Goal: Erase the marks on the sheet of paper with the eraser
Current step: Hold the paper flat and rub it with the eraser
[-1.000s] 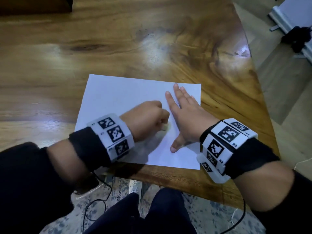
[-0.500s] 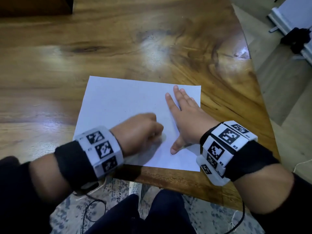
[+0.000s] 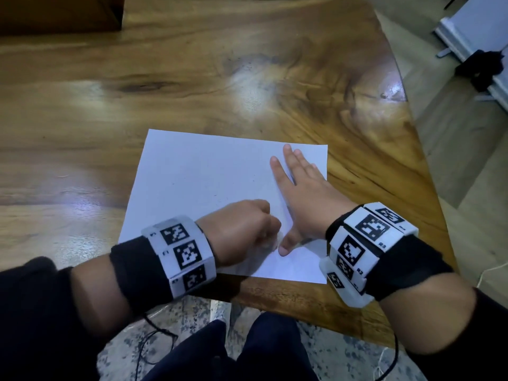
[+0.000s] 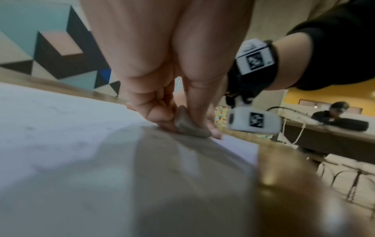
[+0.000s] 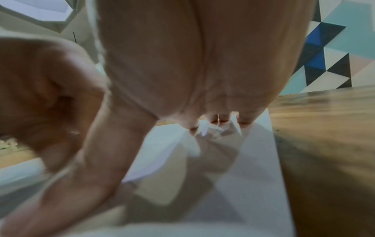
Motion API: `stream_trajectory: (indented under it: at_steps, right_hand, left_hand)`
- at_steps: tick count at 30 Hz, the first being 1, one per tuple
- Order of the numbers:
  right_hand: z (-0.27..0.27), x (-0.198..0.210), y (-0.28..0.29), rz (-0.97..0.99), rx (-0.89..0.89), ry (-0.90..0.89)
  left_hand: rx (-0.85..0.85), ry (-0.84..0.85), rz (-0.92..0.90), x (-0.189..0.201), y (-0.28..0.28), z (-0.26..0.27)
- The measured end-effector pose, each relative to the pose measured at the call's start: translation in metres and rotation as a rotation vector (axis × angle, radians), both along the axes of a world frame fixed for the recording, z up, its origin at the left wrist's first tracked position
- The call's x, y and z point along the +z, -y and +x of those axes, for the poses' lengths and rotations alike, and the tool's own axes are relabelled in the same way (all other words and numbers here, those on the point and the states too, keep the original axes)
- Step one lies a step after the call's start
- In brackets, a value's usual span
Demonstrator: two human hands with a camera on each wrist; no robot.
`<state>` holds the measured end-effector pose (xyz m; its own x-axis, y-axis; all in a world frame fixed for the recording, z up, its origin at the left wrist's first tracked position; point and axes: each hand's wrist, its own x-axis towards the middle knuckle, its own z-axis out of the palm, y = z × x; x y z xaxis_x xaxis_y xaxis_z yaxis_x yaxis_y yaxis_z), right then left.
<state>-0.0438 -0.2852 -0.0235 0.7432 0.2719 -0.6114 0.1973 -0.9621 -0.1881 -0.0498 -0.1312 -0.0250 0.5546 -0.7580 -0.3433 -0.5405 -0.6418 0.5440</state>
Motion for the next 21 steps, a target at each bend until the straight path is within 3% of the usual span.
stream_trajectory:
  at_steps: [4, 9, 15, 21]
  right_hand:
    - [0.0, -0.001, 0.0, -0.014, 0.019, 0.005]
    - [0.0, -0.001, 0.001, -0.005, 0.008, 0.002]
    - [0.001, -0.002, 0.0, -0.03, 0.019, 0.003]
    - [0.001, 0.0, 0.0, -0.027, 0.017, -0.009]
  left_hand:
    - [0.124, 0.149, -0.097, -0.007, -0.002, 0.025]
    - [-0.064, 0.025, -0.089, 0.001, -0.001, -0.018]
    - [0.224, 0.158, -0.103, -0.007, -0.017, 0.034]
    - [-0.031, -0.03, -0.051, 0.002, -0.014, -0.01]
